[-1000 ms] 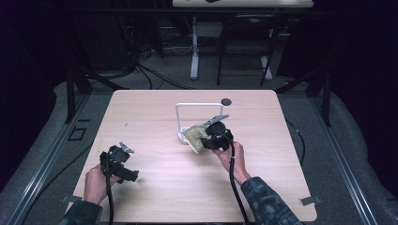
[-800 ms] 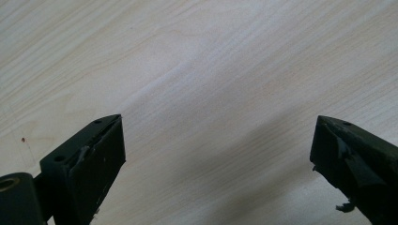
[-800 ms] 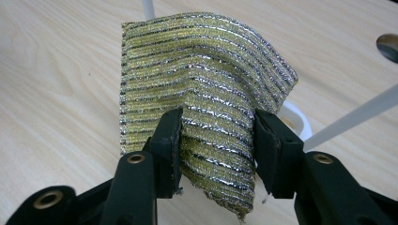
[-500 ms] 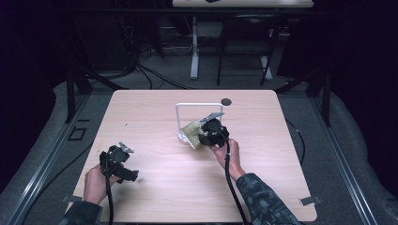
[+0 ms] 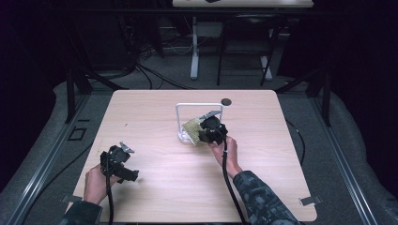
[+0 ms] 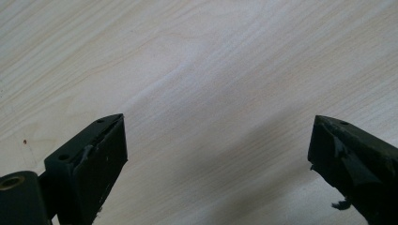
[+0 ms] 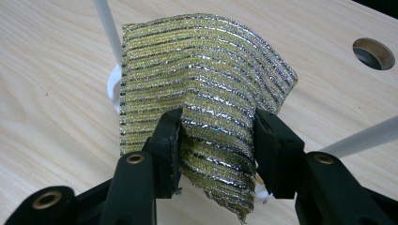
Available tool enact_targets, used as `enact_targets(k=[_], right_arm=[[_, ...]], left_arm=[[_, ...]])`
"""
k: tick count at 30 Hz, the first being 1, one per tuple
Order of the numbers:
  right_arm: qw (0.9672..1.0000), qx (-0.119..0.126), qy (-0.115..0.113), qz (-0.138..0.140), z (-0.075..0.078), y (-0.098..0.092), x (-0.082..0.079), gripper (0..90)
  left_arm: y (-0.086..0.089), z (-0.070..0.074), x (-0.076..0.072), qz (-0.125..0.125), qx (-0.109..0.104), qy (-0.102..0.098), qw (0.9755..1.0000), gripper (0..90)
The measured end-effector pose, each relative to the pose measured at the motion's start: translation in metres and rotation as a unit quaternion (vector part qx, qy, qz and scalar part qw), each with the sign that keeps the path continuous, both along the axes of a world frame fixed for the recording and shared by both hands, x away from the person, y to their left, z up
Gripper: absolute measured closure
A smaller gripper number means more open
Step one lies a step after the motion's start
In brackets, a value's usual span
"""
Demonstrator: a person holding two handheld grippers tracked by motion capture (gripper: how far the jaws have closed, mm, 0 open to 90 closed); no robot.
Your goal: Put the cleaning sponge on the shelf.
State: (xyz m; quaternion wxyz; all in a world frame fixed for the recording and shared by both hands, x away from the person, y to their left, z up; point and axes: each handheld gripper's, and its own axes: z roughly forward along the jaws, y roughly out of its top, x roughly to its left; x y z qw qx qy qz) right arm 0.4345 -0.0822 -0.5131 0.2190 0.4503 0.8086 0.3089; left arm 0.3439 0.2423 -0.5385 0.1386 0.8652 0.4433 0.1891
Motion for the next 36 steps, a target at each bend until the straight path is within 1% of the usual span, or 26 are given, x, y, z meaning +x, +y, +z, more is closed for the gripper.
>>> enact_targets(k=[4, 5, 6, 9, 12, 14, 15, 18, 20, 21, 22, 27, 31, 32, 33, 36], right_arm=[[1.0, -0.007, 0.002, -0.004, -0.003, 0.002, 0.002, 54.8], [0.9999, -0.01, 0.002, -0.008, -0.004, 0.002, 0.002, 54.5], [0.9998, -0.019, -0.004, -0.01, -0.004, 0.003, 0.003, 54.4], [0.9997, -0.019, -0.006, -0.012, -0.004, 0.004, 0.004, 54.4], [0.9997, -0.013, -0.003, -0.019, -0.006, 0.004, 0.007, 54.0], [0.9996, -0.017, -0.006, -0.019, -0.006, 0.004, 0.008, 53.8], [0.9996, -0.016, -0.006, -0.02, -0.007, 0.005, 0.008, 53.8], [0.9997, -0.014, -0.006, -0.021, -0.009, 0.006, 0.01, 53.6], [0.9996, -0.018, -0.003, -0.019, -0.01, 0.007, 0.01, 53.6], [0.9994, -0.029, -0.007, -0.016, -0.012, 0.009, 0.011, 53.5], [0.9994, -0.031, -0.009, -0.016, -0.012, 0.01, 0.011, 53.5], [0.9995, -0.028, -0.009, -0.015, -0.013, 0.01, 0.014, 53.5], [0.9995, -0.023, -0.007, -0.019, -0.015, 0.01, 0.015, 53.1], [0.9994, -0.024, -0.005, -0.022, -0.015, 0.01, 0.016, 53.0], [0.9995, -0.025, 0.002, -0.021, -0.019, 0.009, 0.017, 52.6], [0.9995, -0.024, 0.005, -0.022, -0.023, 0.011, 0.018, 51.9]], left_arm=[[0.0, 0.001, -0.001, 0.001, -0.001, -0.002, 1.0, 4.8], [0.0, 0.001, -0.001, 0.001, -0.001, -0.003, 1.0, 4.7], [0.0, 0.0, 0.0, 0.003, -0.001, -0.002, 1.0, 4.7], [0.001, 0.0, 0.0, 0.003, -0.002, -0.001, 1.0, 4.6], [0.001, 0.001, -0.001, 0.003, -0.002, -0.002, 1.0, 5.1], [0.001, 0.0, -0.002, 0.003, 0.001, 0.0, 1.0, 5.6], [0.001, 0.0, -0.001, 0.003, 0.001, 0.002, 1.0, 5.6], [0.001, 0.0, -0.001, 0.003, -0.001, 0.0, 1.0, 5.4], [0.001, 0.001, -0.002, 0.003, -0.001, -0.002, 1.0, 5.4], [0.001, 0.001, -0.002, 0.003, 0.0, -0.002, 1.0, 5.3], [0.001, 0.001, -0.001, 0.003, 0.001, -0.001, 1.0, 5.4], [0.001, 0.0, -0.001, 0.003, 0.0, -0.001, 1.0, 5.3], [0.002, 0.001, -0.002, 0.005, 0.0, -0.003, 1.0, 5.5], [0.002, 0.001, -0.002, 0.005, 0.0, -0.003, 1.0, 5.5], [0.002, 0.001, -0.002, 0.007, 0.001, -0.002, 1.0, 5.6], [0.001, 0.001, -0.002, 0.006, 0.002, -0.002, 1.0, 5.7]])
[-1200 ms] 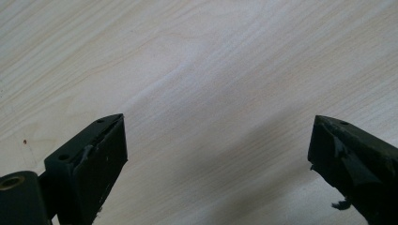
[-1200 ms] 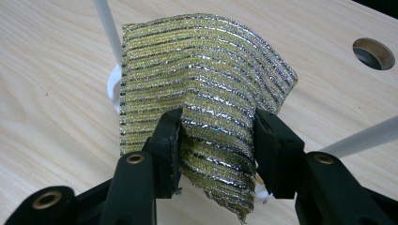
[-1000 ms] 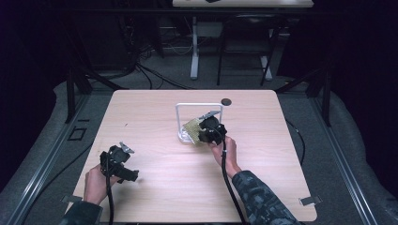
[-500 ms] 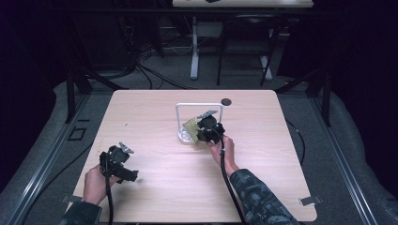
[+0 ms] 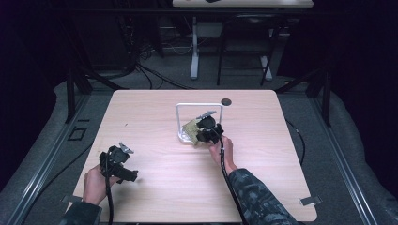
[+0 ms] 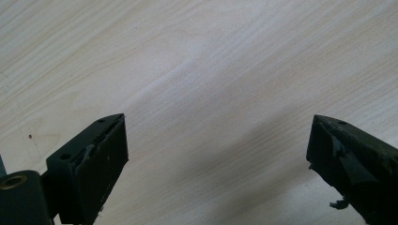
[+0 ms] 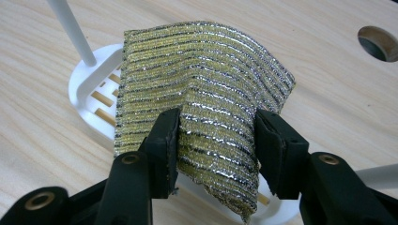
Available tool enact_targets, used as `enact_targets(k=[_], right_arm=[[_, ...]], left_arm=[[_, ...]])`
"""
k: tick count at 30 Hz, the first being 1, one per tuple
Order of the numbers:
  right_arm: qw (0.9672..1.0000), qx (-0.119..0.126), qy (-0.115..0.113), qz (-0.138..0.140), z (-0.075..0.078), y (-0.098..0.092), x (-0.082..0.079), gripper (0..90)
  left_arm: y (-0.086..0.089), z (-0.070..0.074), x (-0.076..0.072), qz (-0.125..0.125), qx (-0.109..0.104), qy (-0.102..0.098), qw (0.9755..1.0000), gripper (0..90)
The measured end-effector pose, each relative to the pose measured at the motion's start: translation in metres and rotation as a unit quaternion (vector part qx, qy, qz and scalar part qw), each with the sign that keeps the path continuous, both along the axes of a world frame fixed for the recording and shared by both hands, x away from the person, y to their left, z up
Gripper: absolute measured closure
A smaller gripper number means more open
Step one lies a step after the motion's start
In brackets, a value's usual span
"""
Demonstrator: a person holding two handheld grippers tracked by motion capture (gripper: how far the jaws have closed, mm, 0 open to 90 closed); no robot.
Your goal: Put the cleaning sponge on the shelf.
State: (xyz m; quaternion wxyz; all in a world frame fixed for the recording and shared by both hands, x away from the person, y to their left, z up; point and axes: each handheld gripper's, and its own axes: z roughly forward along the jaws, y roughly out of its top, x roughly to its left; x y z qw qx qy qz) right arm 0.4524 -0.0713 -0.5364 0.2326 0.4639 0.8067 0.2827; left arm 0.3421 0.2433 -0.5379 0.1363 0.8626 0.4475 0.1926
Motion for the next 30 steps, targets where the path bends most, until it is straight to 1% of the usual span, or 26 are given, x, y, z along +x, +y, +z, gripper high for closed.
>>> enact_targets(k=[1, 3, 4, 7, 9, 12, 16, 19, 20, 23, 25, 30], right_arm=[[1.0, 0.0, 0.001, 0.0, -0.0003, 0.0003, 0.0, 51.6], [0.9998, 0.017, 0.007, -0.003, -0.0012, -0.0007, 0.0008, 51.0], [0.9999, 0.015, 0.009, -0.002, -0.002, -0.001, 0.0013, 50.6], [0.9997, 0.02, 0.013, -0.007, -0.0039, -0.0015, 0.0023, 49.7], [0.9997, 0.018, 0.013, -0.005, -0.0044, -0.0019, 0.0026, 49.2], [0.9997, 0.021, 0.015, -0.003, -0.005, -0.0022, 0.0026, 48.8], [0.9997, 0.019, 0.013, -0.001, -0.0058, -0.002, 0.0025, 48.2], [0.9997, 0.015, 0.016, 0.01, -0.0059, -0.0017, 0.002, 44.5], [0.9997, 0.014, 0.016, 0.012, -0.0057, -0.0013, 0.0016, 43.9], [0.9996, 0.012, 0.018, 0.017, -0.0052, -0.0009, 0.0009, 41.8], [0.9996, 0.006, 0.015, 0.022, -0.0053, 0.0019, -0.0003, 38.9], [0.9997, 0.001, 0.008, 0.023, -0.0035, 0.0023, -0.0013, 36.2]], left_arm=[[-0.0004, 0.0002, -0.0002, -0.001, 0.001, 0.0, 1.0, 5.7], [-0.0009, 0.0, -0.0001, -0.003, 0.001, 0.0, 1.0, 5.7], [-0.001, -0.0004, 0.0001, -0.002, -0.002, 0.001, 1.0, 5.7], [-0.0007, -0.0002, 0.0, -0.003, 0.0, 0.0, 1.0, 6.0], [-0.0006, -0.0004, 0.0001, -0.002, 0.0, 0.001, 1.0, 6.0], [-0.0011, -0.0007, -0.0008, -0.003, -0.001, 0.004, 1.0, 6.2], [-0.0011, -0.0009, -0.0007, -0.002, 0.0, 0.004, 1.0, 6.2], [-0.0008, -0.0003, -0.0005, -0.002, 0.0, 0.004, 1.0, 6.3], [-0.0005, 0.0, -0.0008, -0.002, -0.004, 0.006, 1.0, 6.5], [-0.0004, 0.0, -0.0013, -0.001, -0.005, 0.005, 1.0, 6.9], [-0.0002, -0.0001, -0.0008, 0.0, -0.006, 0.007, 1.0, 7.0], [-0.0005, -0.0001, -0.0009, -0.002, -0.006, 0.008, 0.9999, 7.0]])
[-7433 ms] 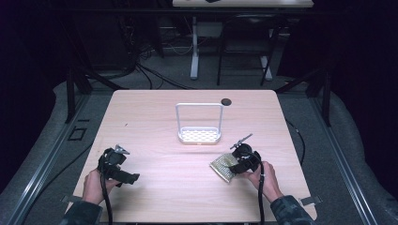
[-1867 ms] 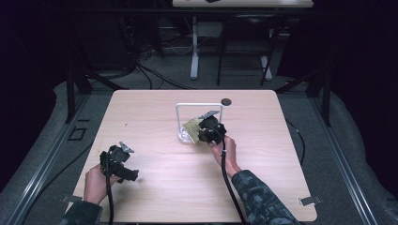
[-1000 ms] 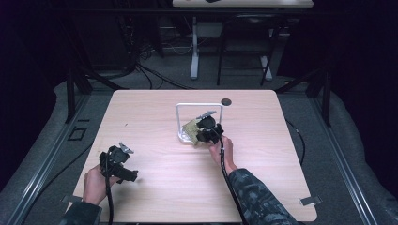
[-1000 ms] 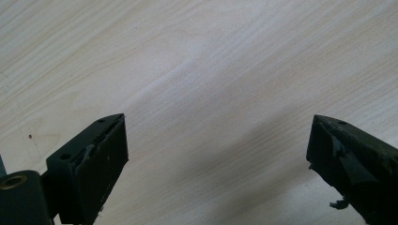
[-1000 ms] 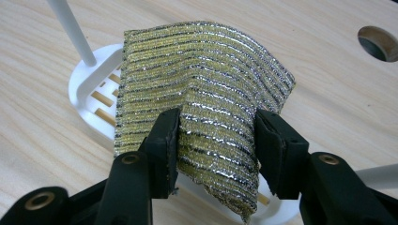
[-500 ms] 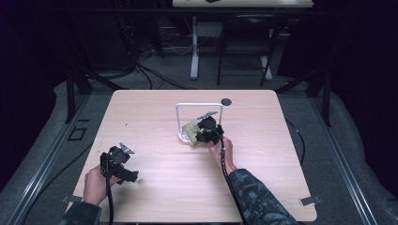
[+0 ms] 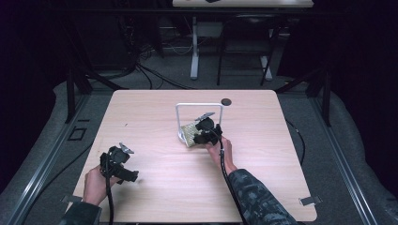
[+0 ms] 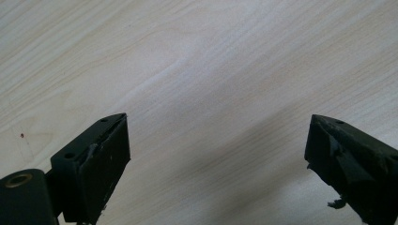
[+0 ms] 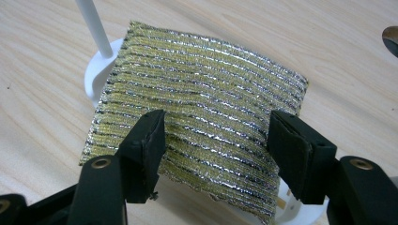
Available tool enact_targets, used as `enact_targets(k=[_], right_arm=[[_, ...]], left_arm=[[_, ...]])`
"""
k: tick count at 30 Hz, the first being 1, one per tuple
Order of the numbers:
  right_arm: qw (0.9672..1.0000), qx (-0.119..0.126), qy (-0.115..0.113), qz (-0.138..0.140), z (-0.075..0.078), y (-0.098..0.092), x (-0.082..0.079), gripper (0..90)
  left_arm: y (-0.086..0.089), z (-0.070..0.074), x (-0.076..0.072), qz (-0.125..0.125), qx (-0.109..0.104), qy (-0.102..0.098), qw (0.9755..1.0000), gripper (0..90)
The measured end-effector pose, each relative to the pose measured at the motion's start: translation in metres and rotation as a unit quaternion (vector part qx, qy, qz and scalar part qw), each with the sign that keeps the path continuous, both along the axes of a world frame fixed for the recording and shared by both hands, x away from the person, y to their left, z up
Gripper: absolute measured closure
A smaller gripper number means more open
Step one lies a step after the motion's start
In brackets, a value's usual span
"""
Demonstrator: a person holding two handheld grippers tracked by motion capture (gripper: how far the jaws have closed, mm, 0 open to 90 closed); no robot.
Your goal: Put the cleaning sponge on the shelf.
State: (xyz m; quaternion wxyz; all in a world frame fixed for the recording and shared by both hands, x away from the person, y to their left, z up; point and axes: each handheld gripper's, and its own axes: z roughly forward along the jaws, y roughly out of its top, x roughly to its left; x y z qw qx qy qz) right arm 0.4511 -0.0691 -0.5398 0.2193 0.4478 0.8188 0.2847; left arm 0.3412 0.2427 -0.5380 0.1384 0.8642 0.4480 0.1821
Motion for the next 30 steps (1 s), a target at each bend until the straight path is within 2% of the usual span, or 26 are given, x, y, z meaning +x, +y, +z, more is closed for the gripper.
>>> enact_targets(k=[11, 14, 22, 27, 30], right_arm=[[0.9999, 0.004, 0.001, 0.015, 0.006, -0.002, -0.002, 25.7], [0.9996, 0.009, -0.007, 0.027, 0.013, -0.001, -0.007, 24.0], [0.9986, 0.016, 0.001, 0.051, 0.026, -0.002, -0.016, 19.6], [0.9966, 0.041, 0.013, 0.07, 0.037, -0.009, -0.022, 14.6], [0.9961, 0.042, 0.013, 0.077, 0.044, -0.01, -0.029, 14.0]], left_arm=[[0.001, 0.0, 0.001, 0.002, -0.001, 0.004, 1.0, 7.2], [0.002, 0.0, 0.0, 0.005, -0.003, 0.004, 1.0, 7.3], [0.002, -0.001, 0.001, 0.005, -0.004, 0.005, 1.0, 7.4], [0.002, -0.001, 0.001, 0.007, -0.004, 0.005, 1.0, 7.3], [0.002, 0.0, 0.0, 0.006, -0.006, 0.005, 0.9999, 7.2]])
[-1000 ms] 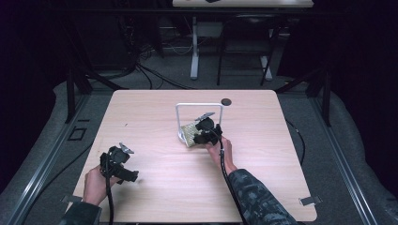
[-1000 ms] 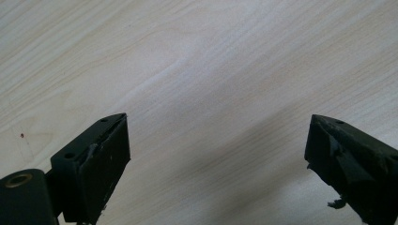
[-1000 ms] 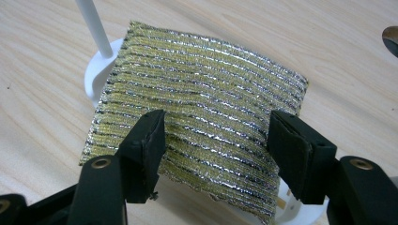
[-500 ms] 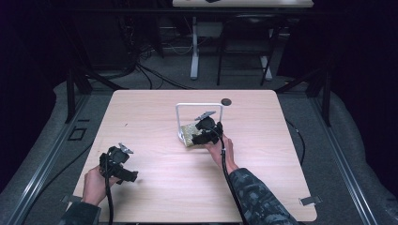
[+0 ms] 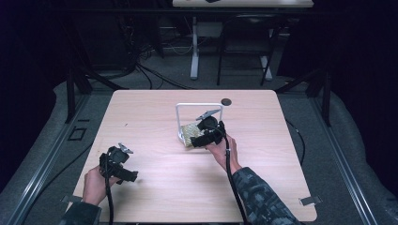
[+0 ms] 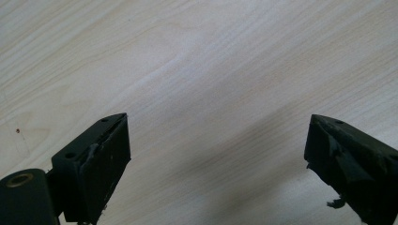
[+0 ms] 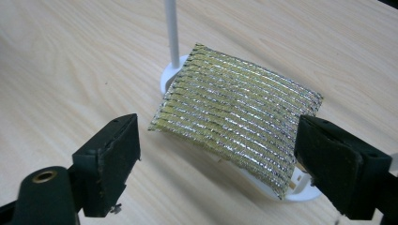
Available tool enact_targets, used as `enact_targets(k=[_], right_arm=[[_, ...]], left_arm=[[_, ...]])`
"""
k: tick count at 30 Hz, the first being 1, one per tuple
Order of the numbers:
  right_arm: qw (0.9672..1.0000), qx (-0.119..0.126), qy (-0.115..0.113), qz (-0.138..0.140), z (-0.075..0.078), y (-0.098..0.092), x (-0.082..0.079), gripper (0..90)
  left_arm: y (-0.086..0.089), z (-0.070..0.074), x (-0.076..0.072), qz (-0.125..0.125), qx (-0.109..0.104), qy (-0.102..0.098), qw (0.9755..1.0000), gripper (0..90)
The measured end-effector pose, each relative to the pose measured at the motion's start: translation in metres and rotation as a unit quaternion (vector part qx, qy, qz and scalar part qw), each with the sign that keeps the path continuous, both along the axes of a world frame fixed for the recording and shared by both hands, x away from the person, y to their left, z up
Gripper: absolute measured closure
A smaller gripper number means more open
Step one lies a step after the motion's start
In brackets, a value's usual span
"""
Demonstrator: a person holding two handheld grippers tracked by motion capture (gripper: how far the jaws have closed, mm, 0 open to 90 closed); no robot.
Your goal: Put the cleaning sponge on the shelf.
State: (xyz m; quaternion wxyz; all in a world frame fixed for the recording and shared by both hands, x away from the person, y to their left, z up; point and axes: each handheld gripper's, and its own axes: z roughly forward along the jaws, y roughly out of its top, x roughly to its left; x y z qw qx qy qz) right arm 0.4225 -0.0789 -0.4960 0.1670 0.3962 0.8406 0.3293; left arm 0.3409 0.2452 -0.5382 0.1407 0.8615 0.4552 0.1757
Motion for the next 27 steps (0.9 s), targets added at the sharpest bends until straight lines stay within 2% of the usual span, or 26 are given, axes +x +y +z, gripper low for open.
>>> enact_targets(k=[5, 8, 11, 19, 24, 27], right_arm=[[0.9996, 0.001, 0.024, 0.013, 0.006, -0.004, -0.006, 12.3], [0.9994, -0.004, 0.028, 0.017, 0.01, -0.012, -0.015, 8.2], [0.9995, -0.007, 0.025, 0.016, 0.012, -0.017, -0.02, 7.2], [0.9996, -0.014, 0.018, 0.016, 0.018, -0.047, -0.041, 3.7], [0.9994, -0.022, 0.02, 0.015, 0.016, -0.059, -0.053, 3.6], [0.9992, -0.028, 0.027, 0.01, 0.009, -0.072, -0.063, 3.5]], left_arm=[[0.0, 0.0, 0.0, 0.0, 0.003, 0.001, 1.0, 7.3], [0.0, 0.0, 0.0, 0.0, 0.004, 0.002, 1.0, 7.3], [0.0, 0.0, 0.0, 0.0, 0.004, 0.002, 1.0, 7.4], [0.0, -0.001, 0.001, 0.002, 0.004, 0.003, 1.0, 7.3], [0.0, 0.0, 0.0, 0.005, -0.008, 0.003, 1.0, 8.2], [0.0, 0.0, -0.001, 0.005, -0.015, 0.003, 0.9999, 9.5]])
